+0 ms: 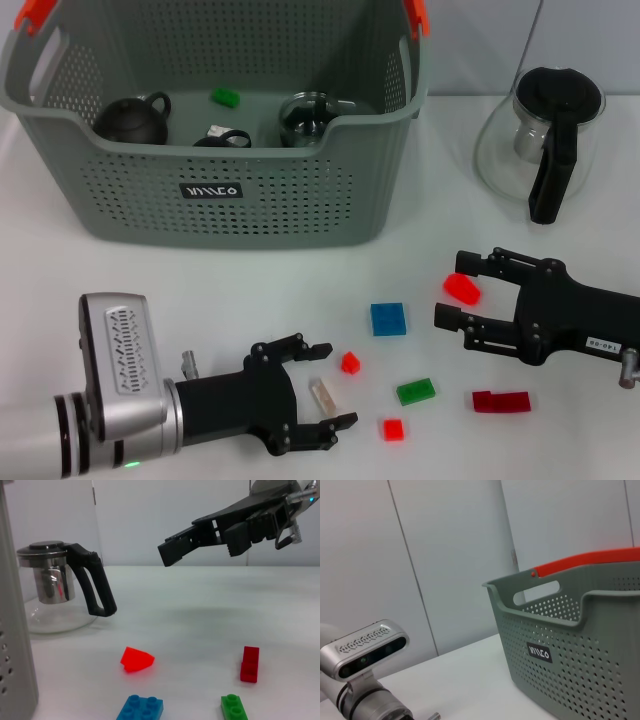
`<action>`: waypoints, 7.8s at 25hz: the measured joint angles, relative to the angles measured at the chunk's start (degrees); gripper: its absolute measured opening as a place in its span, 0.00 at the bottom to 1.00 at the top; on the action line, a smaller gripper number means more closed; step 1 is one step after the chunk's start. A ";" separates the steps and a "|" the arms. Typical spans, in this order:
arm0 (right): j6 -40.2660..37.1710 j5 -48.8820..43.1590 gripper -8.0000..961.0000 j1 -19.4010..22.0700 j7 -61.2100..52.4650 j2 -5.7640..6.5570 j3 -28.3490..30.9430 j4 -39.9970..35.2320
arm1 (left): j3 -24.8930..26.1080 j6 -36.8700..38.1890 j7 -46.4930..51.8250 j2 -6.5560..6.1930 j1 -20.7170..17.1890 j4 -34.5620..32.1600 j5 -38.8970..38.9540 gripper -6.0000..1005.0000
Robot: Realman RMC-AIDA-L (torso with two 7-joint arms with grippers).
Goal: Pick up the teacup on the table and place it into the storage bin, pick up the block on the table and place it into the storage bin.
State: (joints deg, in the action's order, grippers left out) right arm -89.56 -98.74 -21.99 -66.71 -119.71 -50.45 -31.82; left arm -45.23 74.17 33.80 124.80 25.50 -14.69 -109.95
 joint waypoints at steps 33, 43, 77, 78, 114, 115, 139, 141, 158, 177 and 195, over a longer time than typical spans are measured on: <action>0.01 -0.01 0.85 0.45 0.00 0.00 0.00 0.00 | 0.08 -1.73 -0.50 0.00 -0.09 0.97 0.00 0.55; 0.01 0.05 0.85 0.46 0.00 0.02 0.00 0.00 | 0.28 -0.19 1.37 -0.30 -0.27 0.06 0.10 0.41; -0.26 0.17 0.85 -0.45 -0.09 -0.17 0.00 0.00 | 7.57 7.02 78.72 -11.51 17.30 -37.18 -4.30 0.52; -0.26 0.18 0.85 -0.51 -0.09 -0.18 0.00 0.00 | 5.67 4.11 80.01 -11.51 17.94 -37.21 -6.74 0.52; 0.34 0.30 0.85 -1.38 -0.18 -0.18 0.46 0.53 | 8.91 23.74 23.54 -0.38 -8.21 -27.92 0.23 0.64; 0.36 0.30 0.85 -1.38 -0.18 -0.17 0.62 0.53 | 8.39 23.57 22.74 -0.35 -8.12 -26.90 -0.71 0.64; 0.39 0.30 0.85 -1.48 -0.18 -0.27 1.49 0.61 | 2.33 -2.92 1.99 -0.03 4.76 1.23 -1.66 0.38; 0.41 0.30 0.85 -1.48 -0.17 -0.27 1.49 0.62 | 2.32 -4.26 1.68 -0.02 5.51 2.37 -1.36 0.38; 0.45 0.30 0.85 -1.48 -0.17 -0.26 1.50 0.71 | 2.34 -6.91 -1.12 0.00 6.90 5.81 0.79 0.34; 0.44 0.21 0.85 -1.42 -0.18 -0.27 1.50 0.71 | 2.18 -8.80 -1.27 0.00 7.31 7.05 0.79 0.29; -0.01 0.31 0.85 -1.23 -0.45 -0.22 1.50 0.88 | 4.26 -1.85 3.70 -0.57 4.66 2.44 0.55 0.20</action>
State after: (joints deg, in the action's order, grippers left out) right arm -89.58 -98.43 -23.22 -67.16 -119.93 -48.95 -30.93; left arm -40.96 72.32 37.50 124.24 30.16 -12.26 -109.40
